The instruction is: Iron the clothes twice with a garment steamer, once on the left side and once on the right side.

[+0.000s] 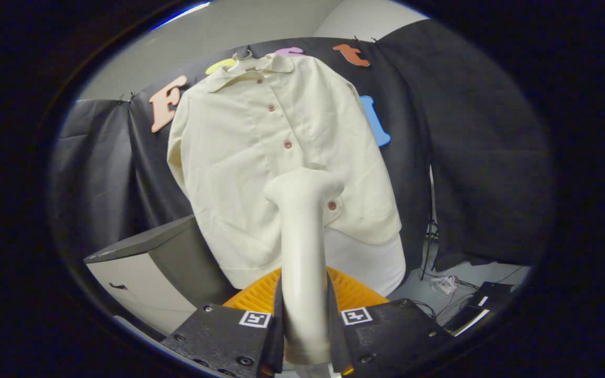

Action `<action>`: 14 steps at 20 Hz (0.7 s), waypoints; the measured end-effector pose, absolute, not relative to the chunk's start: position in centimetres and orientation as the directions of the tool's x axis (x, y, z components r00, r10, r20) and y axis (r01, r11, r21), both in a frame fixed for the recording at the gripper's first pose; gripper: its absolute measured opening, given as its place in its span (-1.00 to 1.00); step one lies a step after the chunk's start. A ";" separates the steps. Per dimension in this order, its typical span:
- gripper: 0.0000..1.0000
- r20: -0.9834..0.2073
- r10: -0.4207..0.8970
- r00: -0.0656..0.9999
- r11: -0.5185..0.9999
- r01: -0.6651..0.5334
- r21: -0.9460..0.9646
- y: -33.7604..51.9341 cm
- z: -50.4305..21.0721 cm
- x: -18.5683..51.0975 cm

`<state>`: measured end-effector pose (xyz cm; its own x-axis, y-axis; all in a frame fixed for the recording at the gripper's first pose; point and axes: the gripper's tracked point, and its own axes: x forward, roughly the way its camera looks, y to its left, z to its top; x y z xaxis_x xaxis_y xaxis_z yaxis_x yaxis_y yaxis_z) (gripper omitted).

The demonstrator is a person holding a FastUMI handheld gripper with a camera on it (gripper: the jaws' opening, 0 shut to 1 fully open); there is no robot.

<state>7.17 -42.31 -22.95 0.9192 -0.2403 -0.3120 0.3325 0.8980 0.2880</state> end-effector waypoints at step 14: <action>-0.32 -0.144 -0.128 0.981 0.931 0.169 0.325 -25.6 -13.2 4.5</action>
<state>4.47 -25.60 -13.17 0.9813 -0.1277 -0.1438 0.1687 0.9305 0.3251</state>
